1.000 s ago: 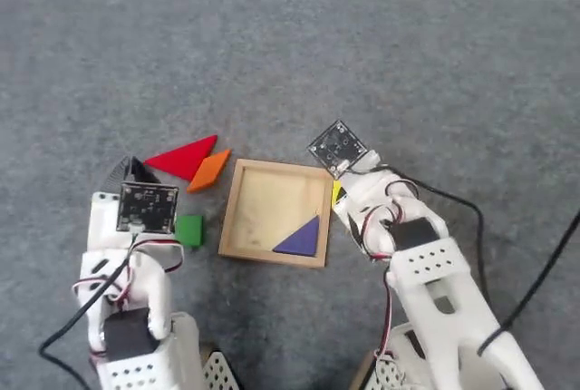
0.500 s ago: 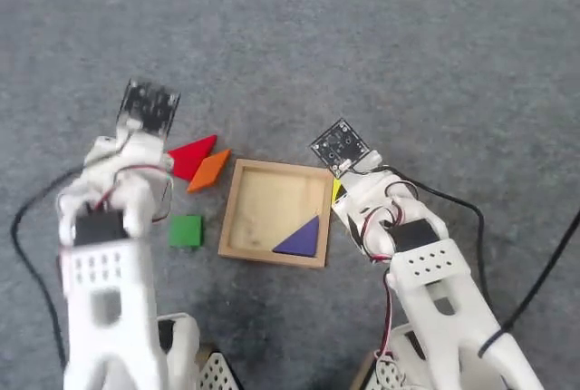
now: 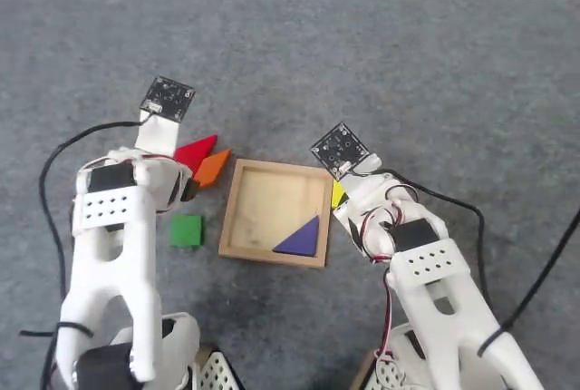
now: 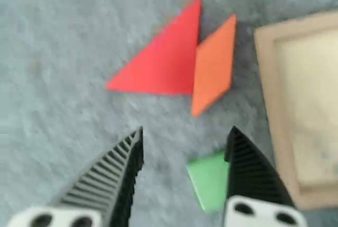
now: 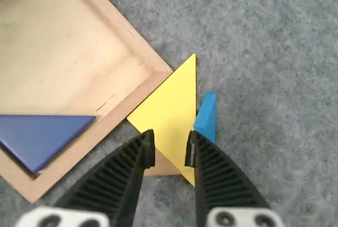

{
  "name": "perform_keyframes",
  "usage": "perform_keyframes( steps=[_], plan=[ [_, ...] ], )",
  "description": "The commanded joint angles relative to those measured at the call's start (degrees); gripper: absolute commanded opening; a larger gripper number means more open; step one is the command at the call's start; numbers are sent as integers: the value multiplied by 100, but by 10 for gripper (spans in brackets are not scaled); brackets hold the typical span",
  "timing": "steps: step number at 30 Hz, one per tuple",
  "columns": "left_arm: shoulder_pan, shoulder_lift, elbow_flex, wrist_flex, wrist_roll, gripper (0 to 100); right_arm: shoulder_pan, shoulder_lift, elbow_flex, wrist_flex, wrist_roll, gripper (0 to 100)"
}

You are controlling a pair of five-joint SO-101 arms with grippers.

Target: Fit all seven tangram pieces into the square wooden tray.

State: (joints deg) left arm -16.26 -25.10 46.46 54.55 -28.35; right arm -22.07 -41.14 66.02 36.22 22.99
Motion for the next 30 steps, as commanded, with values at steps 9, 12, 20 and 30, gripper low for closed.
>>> perform_keyframes(
  steps=[9, 12, 20, 30],
  plan=[
    [35, 9, -338, -765, -2655, 246, -84, -242, -343, 66, -35, 105],
    [35, 255, -409, -782, -2927, 246, -84, -242, -343, 66, -35, 105],
    [149, 2198, -1543, -615, -1969, 244, -84, -242, -343, 66, -26, 105],
    [-176, 2875, -2835, 615, 1644, 243, -84, -242, -343, 66, -26, 105]
  ],
)
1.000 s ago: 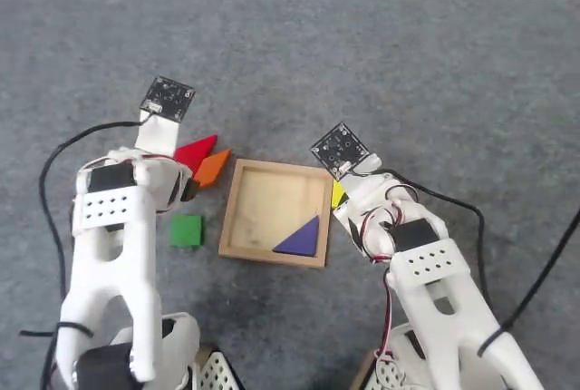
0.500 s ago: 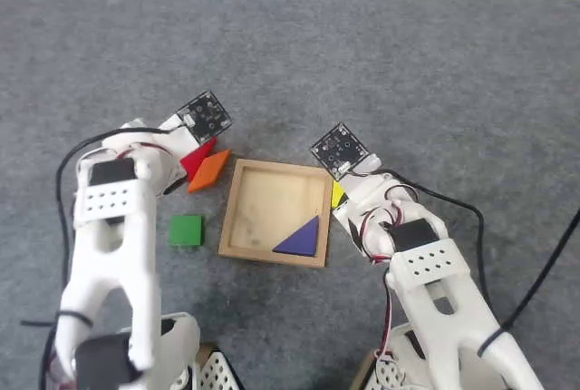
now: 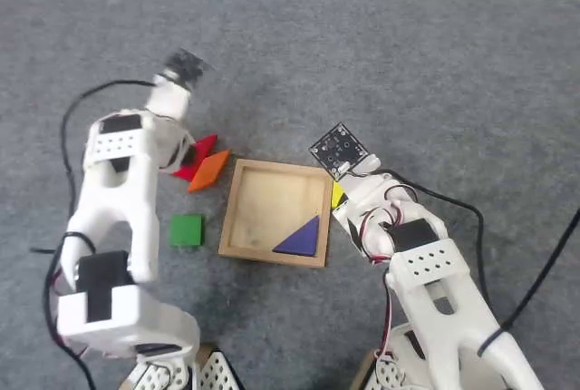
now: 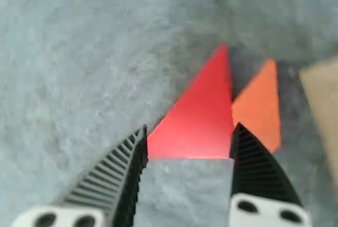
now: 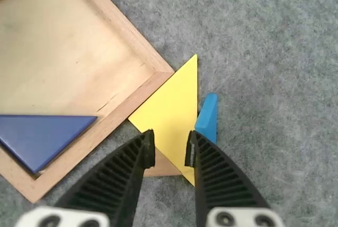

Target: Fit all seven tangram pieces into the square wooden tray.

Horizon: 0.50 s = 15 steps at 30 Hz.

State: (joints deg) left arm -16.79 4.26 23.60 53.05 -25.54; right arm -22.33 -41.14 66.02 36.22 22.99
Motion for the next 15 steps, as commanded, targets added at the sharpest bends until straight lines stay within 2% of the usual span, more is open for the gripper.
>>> perform_keyframes(
  steps=[1, 3, 5, 11, 15],
  plan=[
    [-132, -53, -690, 1178, 1776, 243, -57, -242, -343, 66, -26, 105],
    [-97, -9, -971, 1873, 2514, 244, -57, -242, -343, 66, -26, 105],
    [-53, 9, -1130, 2207, 3209, 246, -57, -242, -343, 66, -26, 105],
    [-88, 9, -998, 2251, 4932, 246, -57, -251, -343, 66, -26, 105],
    [-70, 9, -796, 1969, 5582, 247, -57, -251, -343, 66, -26, 105]
  ],
)
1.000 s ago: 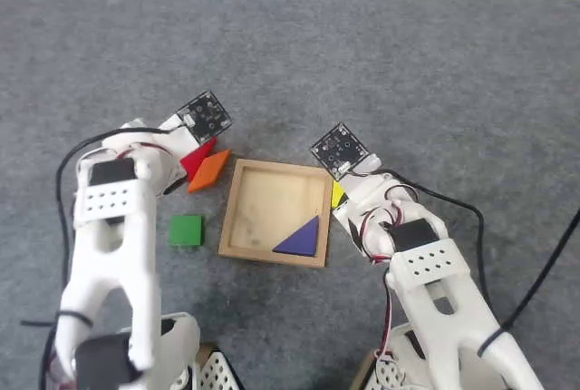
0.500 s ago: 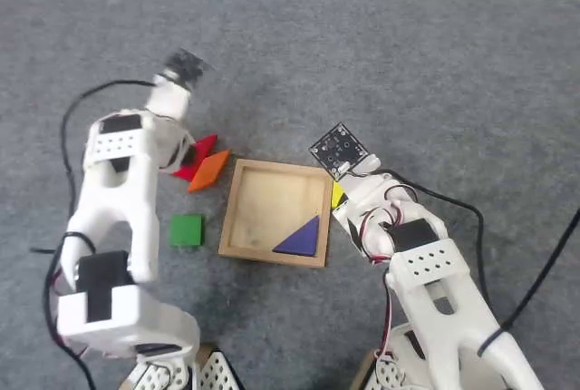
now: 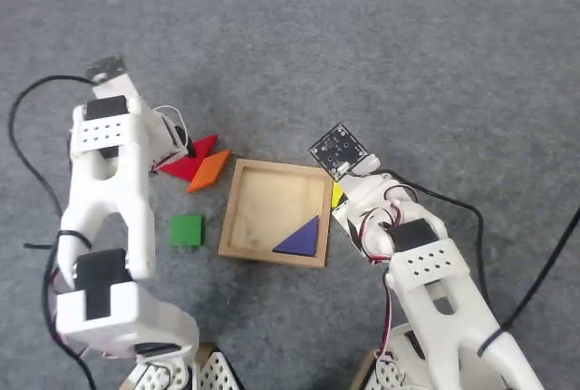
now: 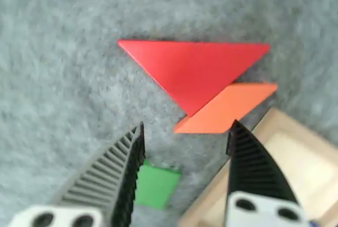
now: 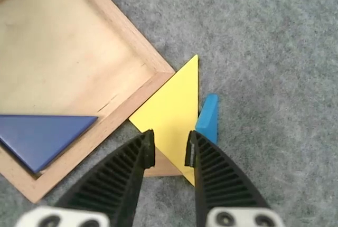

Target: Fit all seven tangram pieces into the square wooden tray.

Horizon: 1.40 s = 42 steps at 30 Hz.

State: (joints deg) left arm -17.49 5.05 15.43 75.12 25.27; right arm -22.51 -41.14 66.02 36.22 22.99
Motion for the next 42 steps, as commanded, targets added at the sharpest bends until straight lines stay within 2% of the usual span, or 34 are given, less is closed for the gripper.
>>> perform_keyframes(
  steps=[1, 8, 19, 25, 32, 35, 42],
  plan=[
    [0, -70, 84, -360, 589, 247, -40, -251, -334, 66, -26, 105],
    [-211, -70, 866, -1266, 1169, 247, -40, -251, -334, 66, -18, 105],
    [-343, 325, 1051, -2277, 1240, 246, -40, -251, -334, 48, -18, 105],
    [-387, 879, 312, -2075, 1222, 243, -40, -251, -334, 48, -18, 105],
    [-387, 1029, 101, -2101, 1187, 243, -40, -251, -334, 48, -9, 105],
    [-378, 1081, -57, -2110, 941, 243, -40, -251, -334, 57, 167, 105],
    [-343, 1081, -57, -2646, 958, 244, -40, -251, -334, 57, 202, 105]
  ],
)
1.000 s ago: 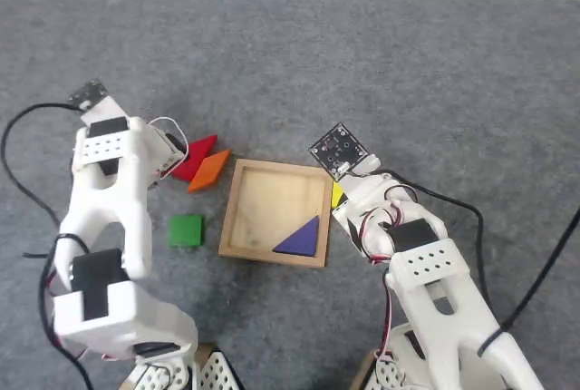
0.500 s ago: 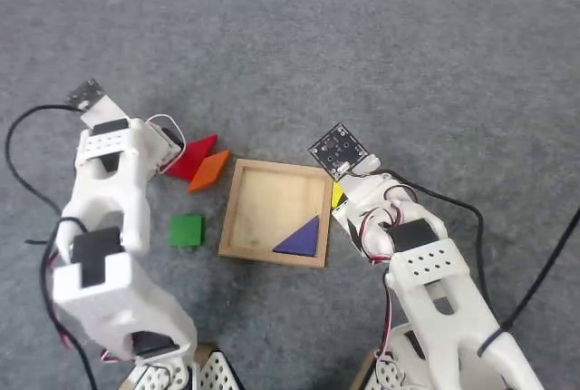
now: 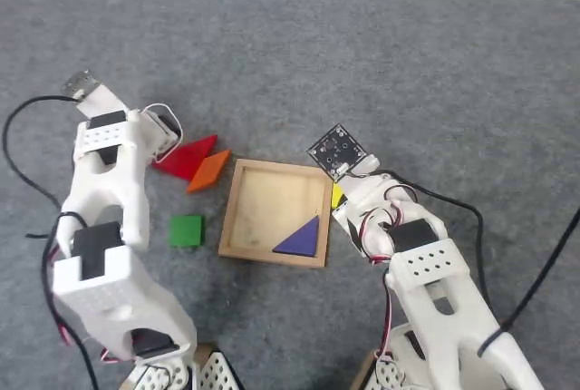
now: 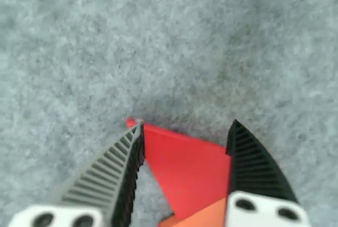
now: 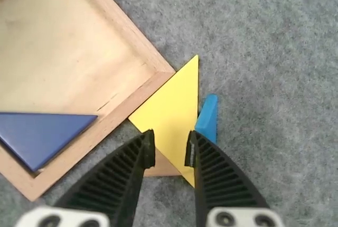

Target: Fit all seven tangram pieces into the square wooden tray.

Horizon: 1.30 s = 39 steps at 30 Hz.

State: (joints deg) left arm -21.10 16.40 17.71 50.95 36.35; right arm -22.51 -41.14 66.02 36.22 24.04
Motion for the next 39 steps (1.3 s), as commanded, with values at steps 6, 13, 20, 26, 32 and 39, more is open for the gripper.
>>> perform_keyframes(
  steps=[6, 13, 20, 26, 32, 39],
  plan=[
    [132, -62, -295, 176, -141, 246, -40, -251, -334, 57, 105, 105],
    [-167, 9, -215, 1363, 9, 246, -40, -251, -334, 57, 105, 105],
    [-53, 369, -673, 870, 431, 246, -48, -251, -334, 48, 105, 105],
    [202, 879, -1464, 976, 862, 246, -48, -268, -334, 66, 105, 105],
    [325, 1591, -2607, 1336, 1125, 246, -48, -277, -334, 66, 105, 105],
    [598, 2611, -4330, 1679, 1125, 246, -48, -286, -334, 66, 105, 105]
  ],
)
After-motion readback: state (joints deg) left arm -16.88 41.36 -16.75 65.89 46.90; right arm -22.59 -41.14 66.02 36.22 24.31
